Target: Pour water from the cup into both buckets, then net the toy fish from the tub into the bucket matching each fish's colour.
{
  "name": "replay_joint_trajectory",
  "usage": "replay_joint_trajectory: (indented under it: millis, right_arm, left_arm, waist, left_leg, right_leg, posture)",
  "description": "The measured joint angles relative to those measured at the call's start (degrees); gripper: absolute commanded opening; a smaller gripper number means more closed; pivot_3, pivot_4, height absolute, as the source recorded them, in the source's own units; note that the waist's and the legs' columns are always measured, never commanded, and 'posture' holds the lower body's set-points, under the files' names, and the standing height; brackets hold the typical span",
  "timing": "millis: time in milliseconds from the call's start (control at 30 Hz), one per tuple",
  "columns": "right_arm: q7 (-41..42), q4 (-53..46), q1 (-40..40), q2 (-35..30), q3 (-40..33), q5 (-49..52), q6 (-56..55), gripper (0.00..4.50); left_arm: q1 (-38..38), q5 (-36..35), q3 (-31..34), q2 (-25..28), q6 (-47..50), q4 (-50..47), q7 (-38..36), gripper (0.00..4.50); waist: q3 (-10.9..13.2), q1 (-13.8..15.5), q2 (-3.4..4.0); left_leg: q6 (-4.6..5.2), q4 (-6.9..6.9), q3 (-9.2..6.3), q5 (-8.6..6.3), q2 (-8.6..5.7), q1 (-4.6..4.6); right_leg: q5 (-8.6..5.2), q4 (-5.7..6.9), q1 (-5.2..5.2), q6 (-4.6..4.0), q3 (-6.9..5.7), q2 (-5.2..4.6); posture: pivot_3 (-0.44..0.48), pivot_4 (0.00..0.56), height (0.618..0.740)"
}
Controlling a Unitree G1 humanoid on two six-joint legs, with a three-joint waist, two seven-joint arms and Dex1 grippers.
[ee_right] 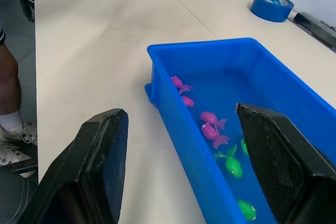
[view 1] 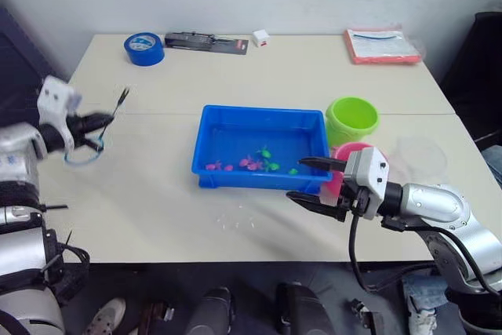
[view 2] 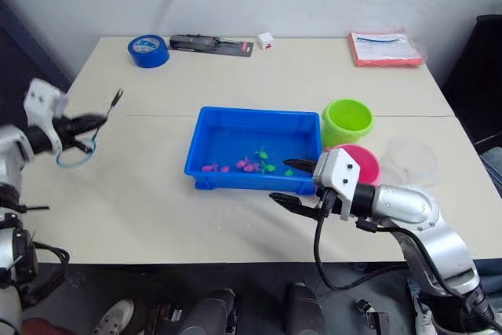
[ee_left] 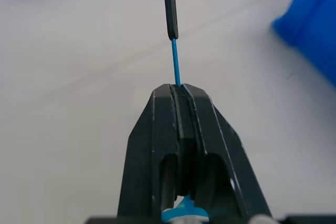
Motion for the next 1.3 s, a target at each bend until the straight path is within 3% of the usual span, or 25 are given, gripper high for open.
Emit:
replay_joint_trajectory:
  millis: [233, 433, 733, 1000, 1300]
  right_arm:
    - [0.03, 4.78, -5.7, -0.15, -0.4, 3.93, 5.95, 4.5]
    - [-0.07, 4.92, -7.24, -3.58, -0.66, 6.28, 13.11, 4.5]
    - [-0.66, 3.1, -7.89, -5.25, -0.68, 9.85, 21.55, 4.5]
    - [-0.65, -1.13, -7.8, -6.1, -0.09, 12.56, 24.6, 4.5]
    - [-1.84, -1.14, -9.2, -3.92, 3.0, 12.43, 25.2, 4.5]
  left_arm:
    - [-1.97, -5.21, -9.78, -7.9, 11.93, -26.52, -10.21, 0.03]
    - [0.89, -10.63, -18.17, -10.36, 19.17, -41.74, -19.41, 0.03]
    - [0.37, -8.15, -24.9, -13.6, 11.65, -39.91, -26.25, 0.03]
    - [-1.97, -4.5, -28.53, -20.3, 3.64, -31.65, -27.58, 0.03]
    - [-2.25, -3.5, -29.43, -24.36, 2.39, -29.51, -27.66, 0.03]
  waist:
    - [0.01, -0.39, 0.0]
    - [0.05, -1.8, 0.1]
    - [0.07, -1.05, 0.12]
    - [0.07, -0.14, 0.12]
    - [0.07, -0.14, 0.12]
  left_leg:
    - [0.01, -0.01, 0.01, -0.01, 0.06, -0.01]
    - [-0.03, -0.12, -0.02, -0.02, 0.12, 0.0]
    - [-0.05, -0.04, -0.06, -0.01, 0.1, -0.02]
    - [-0.04, 0.03, -0.04, -0.01, 0.08, -0.03]
    - [-0.04, 0.04, -0.05, -0.01, 0.08, -0.03]
  right_leg:
    - [0.01, -0.02, -0.03, 0.01, 0.08, 0.04]
    - [0.0, -0.08, -0.16, 0.01, 0.23, 0.19]
    - [0.0, -0.14, -0.12, 0.01, 0.23, 0.18]
    - [0.01, -0.15, -0.1, 0.01, 0.22, 0.19]
    - [0.01, -0.13, -0.11, 0.01, 0.21, 0.18]
  posture:
    - [0.0, 0.15, 0.737]
    - [0.0, 0.15, 0.737]
    - [0.0, 0.15, 0.737]
    - [0.0, 0.15, 0.737]
    - [0.0, 0.15, 0.737]
